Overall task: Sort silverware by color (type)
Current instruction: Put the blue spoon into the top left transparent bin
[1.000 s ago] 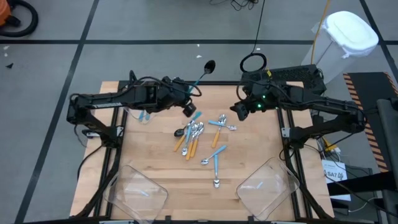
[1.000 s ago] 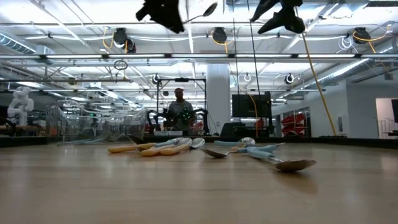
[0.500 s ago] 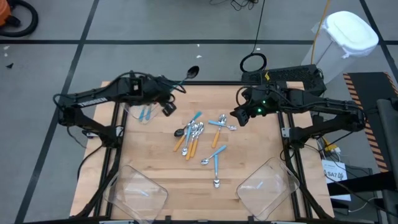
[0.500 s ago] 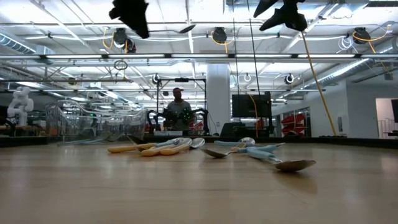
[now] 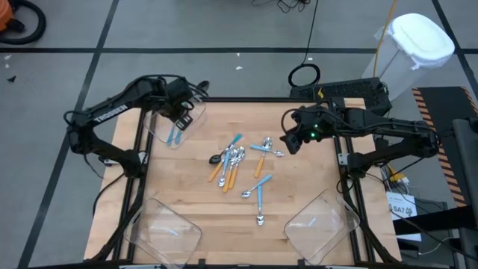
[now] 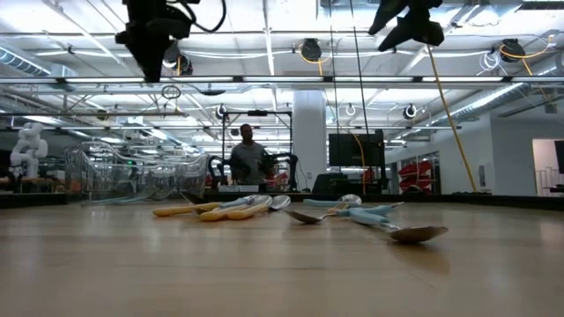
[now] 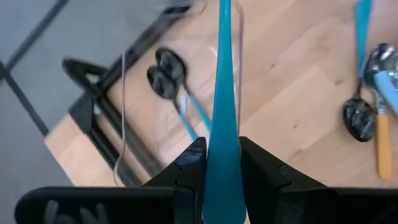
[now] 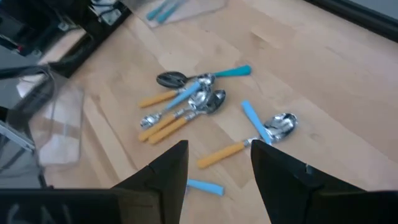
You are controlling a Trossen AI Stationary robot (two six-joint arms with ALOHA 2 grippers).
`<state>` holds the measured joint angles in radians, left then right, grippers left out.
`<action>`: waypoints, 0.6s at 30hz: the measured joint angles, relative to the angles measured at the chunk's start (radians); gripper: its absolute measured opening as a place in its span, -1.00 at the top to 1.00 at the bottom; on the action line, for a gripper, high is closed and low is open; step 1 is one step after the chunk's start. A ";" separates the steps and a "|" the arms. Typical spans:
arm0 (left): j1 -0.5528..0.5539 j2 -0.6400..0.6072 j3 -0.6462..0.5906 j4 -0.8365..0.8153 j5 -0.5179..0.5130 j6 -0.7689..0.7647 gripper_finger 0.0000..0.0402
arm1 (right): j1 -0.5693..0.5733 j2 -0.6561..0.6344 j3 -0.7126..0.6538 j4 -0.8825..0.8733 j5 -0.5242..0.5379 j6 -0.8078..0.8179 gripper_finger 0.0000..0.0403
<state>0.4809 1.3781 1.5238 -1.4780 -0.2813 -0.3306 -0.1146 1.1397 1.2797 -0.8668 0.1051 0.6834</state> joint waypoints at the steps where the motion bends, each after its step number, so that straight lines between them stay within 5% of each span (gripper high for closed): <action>1: 0.009 -0.002 -0.008 -0.007 0.002 -0.013 0.61 | 0.000 0.000 0.000 -0.009 0.000 -0.005 0.15; 18: 0.034 -0.088 -0.356 0.020 0.058 -0.181 0.61 | -0.001 0.005 0.000 -0.005 0.000 -0.042 0.15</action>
<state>0.5148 1.2898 1.1683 -1.4581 -0.2231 -0.5112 -0.1158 1.1447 1.2797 -0.8716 0.1047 0.6414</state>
